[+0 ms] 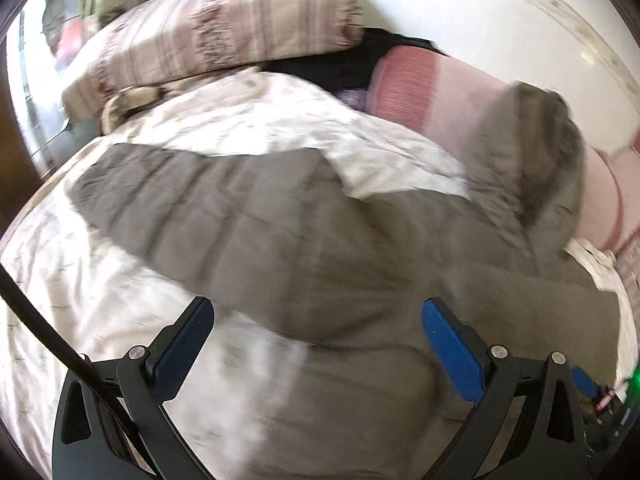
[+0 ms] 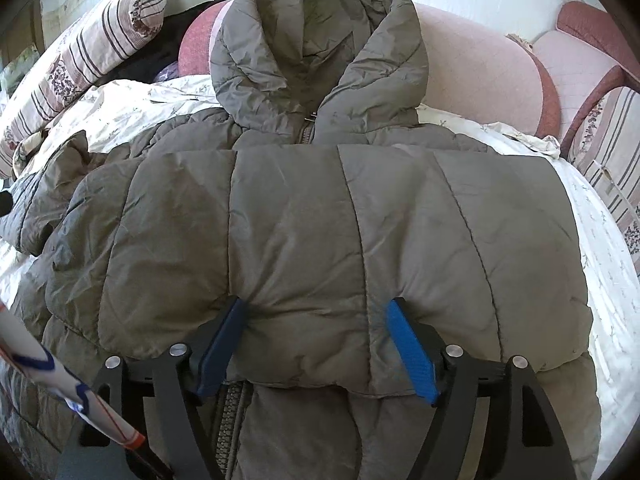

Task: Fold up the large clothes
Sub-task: 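Open the right gripper and release the folded sleeve on the jacket, then grasp the other sleeve cuff with the left gripper and lift it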

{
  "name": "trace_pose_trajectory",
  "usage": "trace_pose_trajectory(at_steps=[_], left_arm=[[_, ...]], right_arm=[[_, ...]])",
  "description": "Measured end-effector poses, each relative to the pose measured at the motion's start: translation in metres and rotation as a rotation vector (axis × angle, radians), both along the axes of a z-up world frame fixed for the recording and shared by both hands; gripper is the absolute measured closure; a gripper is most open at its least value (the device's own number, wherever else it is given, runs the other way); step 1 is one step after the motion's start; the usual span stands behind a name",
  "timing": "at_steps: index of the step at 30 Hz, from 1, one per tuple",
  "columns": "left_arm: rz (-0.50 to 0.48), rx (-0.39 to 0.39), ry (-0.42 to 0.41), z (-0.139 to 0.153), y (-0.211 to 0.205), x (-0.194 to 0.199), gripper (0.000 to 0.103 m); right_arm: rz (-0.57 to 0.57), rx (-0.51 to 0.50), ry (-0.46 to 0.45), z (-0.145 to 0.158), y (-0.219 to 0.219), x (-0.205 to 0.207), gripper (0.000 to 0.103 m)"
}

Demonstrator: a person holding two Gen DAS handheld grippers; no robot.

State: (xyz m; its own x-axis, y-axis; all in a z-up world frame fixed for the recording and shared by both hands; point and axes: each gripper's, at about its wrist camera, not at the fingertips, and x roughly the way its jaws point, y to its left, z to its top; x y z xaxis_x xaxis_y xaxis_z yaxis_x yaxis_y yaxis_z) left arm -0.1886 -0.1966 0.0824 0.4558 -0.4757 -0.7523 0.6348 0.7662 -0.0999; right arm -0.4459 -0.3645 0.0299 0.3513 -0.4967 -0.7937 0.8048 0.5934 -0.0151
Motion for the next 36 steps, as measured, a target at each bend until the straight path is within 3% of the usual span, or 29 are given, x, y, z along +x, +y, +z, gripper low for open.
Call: trace_pose_trajectory(at_steps=[12,15,19,21,24,33,34,35,36], left_arm=[[0.277,-0.051,0.099,-0.012,0.094,0.139,0.000],[0.324,-0.122,0.176,-0.021,0.118,0.177,0.000],[0.390,-0.199,0.217,-0.030,0.145,0.219,0.003],[0.413,-0.276,0.276,-0.039,0.158,0.237,0.018],[0.445,-0.341,0.354,-0.057,0.170,0.255,0.032],[0.482,-0.399,0.297,-0.062,0.157,0.277,0.038],[0.484,-0.403,0.285,-0.061,0.156,0.277,0.046],[0.484,-0.402,0.283,-0.060,0.157,0.277,0.072],[0.477,-0.408,0.293,-0.060,0.157,0.277,0.088]], right_arm=[[-0.012,-0.010,0.013,-0.003,-0.002,0.000,0.016],[-0.012,-0.010,0.012,-0.003,-0.002,0.000,0.015],[-0.013,-0.016,0.017,-0.004,-0.002,0.000,0.013],[-0.013,-0.020,0.021,-0.004,-0.003,0.000,0.013],[-0.015,-0.023,0.024,-0.005,-0.003,0.001,0.011],[-0.021,-0.027,0.026,-0.006,-0.004,0.002,0.010],[-0.021,-0.027,0.026,-0.006,-0.004,0.002,0.010],[-0.021,-0.027,0.027,-0.006,-0.004,0.002,0.010],[-0.022,-0.026,0.026,-0.006,-0.004,0.002,0.009]])
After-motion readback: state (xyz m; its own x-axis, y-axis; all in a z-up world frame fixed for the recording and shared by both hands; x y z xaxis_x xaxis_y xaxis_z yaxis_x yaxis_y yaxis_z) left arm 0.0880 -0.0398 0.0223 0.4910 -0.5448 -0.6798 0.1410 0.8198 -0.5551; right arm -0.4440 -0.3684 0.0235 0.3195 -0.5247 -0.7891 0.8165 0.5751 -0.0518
